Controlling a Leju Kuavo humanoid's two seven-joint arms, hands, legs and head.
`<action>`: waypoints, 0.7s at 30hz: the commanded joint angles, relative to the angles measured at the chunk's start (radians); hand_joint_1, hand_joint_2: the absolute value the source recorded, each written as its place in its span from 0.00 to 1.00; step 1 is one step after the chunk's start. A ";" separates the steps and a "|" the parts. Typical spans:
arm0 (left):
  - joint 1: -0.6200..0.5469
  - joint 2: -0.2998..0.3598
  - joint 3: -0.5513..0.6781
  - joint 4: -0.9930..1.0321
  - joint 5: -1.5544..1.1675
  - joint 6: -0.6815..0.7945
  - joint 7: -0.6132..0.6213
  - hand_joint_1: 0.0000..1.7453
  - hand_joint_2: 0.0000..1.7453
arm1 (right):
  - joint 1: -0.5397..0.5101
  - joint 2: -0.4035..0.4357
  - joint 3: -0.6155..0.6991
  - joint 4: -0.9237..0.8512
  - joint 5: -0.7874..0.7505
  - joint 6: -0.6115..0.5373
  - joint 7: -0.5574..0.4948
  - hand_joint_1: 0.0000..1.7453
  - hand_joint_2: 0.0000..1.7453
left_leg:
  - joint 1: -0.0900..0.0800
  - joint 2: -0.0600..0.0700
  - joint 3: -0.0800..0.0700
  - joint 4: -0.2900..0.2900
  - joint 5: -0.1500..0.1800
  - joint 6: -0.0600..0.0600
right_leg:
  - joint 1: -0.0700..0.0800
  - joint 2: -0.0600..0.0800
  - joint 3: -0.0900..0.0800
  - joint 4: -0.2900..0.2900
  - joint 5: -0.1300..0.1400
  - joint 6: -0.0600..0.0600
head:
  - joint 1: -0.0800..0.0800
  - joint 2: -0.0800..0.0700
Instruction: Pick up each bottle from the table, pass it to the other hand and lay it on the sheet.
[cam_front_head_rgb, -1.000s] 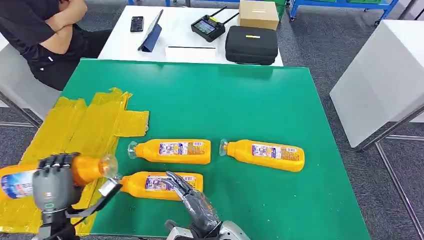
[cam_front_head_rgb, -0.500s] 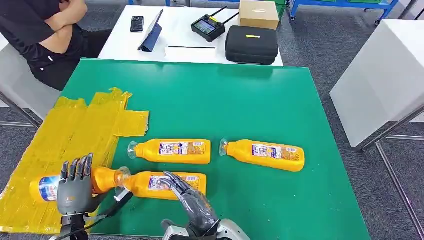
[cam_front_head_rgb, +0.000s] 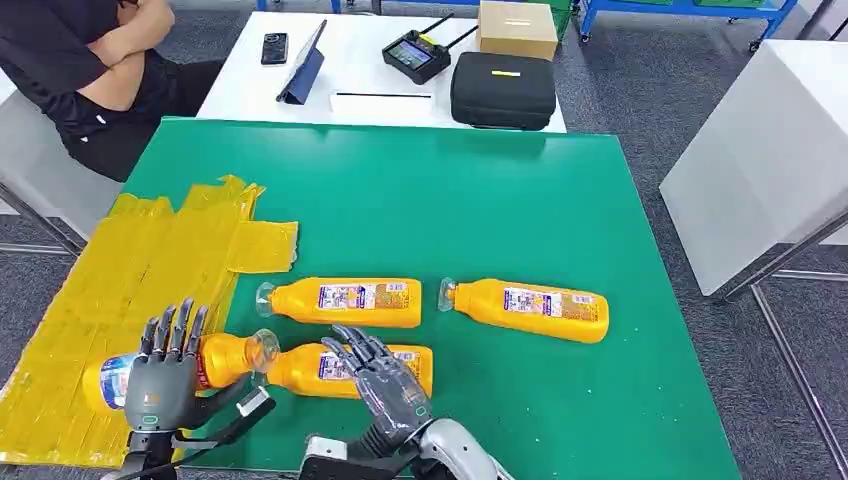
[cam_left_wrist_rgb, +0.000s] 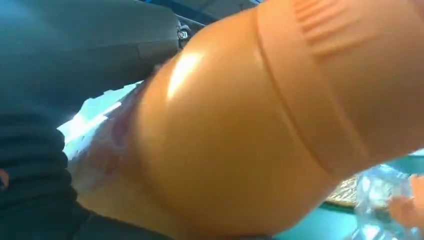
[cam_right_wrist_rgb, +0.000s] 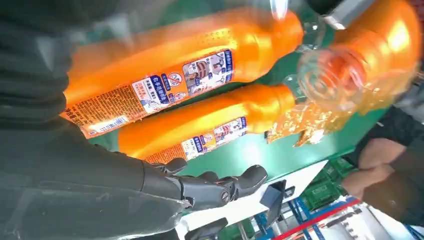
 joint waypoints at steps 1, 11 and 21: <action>0.036 -0.066 0.066 -0.107 0.053 0.010 -0.096 0.00 0.00 | -0.094 0.045 -0.009 0.231 0.063 0.023 0.040 0.00 1.00 | 0.000 0.000 0.002 0.000 -0.001 0.001 | 0.000 0.001 0.002 0.000 0.000 -0.004 | 0.000 0.000; 0.011 -0.120 0.152 -0.040 0.052 0.010 -0.181 0.00 0.00 | -0.072 0.016 0.026 0.239 0.193 0.127 0.190 0.00 1.00 | 0.000 -0.002 0.002 -0.001 0.000 0.001 | 0.000 0.000 0.002 -0.001 0.000 -0.004 | 0.000 0.000; -0.070 -0.109 0.123 0.158 0.031 0.010 -0.091 0.00 0.00 | -0.016 -0.009 -0.006 0.150 0.235 0.167 0.183 0.00 1.00 | -0.001 -0.005 0.004 -0.001 0.000 0.002 | 0.000 -0.003 0.004 -0.001 -0.001 -0.006 | 0.000 0.000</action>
